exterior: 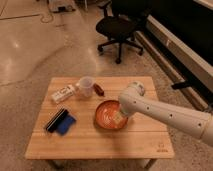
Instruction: Drag the ceramic bowl in a circle
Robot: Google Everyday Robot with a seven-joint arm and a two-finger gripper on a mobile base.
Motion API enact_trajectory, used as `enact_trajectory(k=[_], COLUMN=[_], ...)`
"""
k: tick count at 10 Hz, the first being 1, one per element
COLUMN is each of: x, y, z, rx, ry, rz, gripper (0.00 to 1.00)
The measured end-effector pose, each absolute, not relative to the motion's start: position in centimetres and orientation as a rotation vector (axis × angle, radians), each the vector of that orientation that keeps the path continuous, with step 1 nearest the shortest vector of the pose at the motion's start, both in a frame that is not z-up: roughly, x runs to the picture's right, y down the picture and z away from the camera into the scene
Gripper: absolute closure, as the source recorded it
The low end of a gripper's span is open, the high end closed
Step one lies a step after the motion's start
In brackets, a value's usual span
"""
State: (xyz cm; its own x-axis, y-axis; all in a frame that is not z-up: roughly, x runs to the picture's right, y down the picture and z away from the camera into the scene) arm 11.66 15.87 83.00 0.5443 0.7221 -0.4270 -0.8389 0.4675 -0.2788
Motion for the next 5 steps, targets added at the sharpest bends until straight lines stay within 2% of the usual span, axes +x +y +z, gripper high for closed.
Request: enact_trajectory(k=[3, 4, 5], x=[9.9, 10.2, 10.4], y=[15.7, 15.8, 16.1], z=[83.0, 82.6, 81.9], rx=[-0.499, -0.504, -0.511], ry=[0.257, 0.259, 0.26], rz=[0.955, 0.929, 0.914], gripper=[0.76, 0.83, 0.84])
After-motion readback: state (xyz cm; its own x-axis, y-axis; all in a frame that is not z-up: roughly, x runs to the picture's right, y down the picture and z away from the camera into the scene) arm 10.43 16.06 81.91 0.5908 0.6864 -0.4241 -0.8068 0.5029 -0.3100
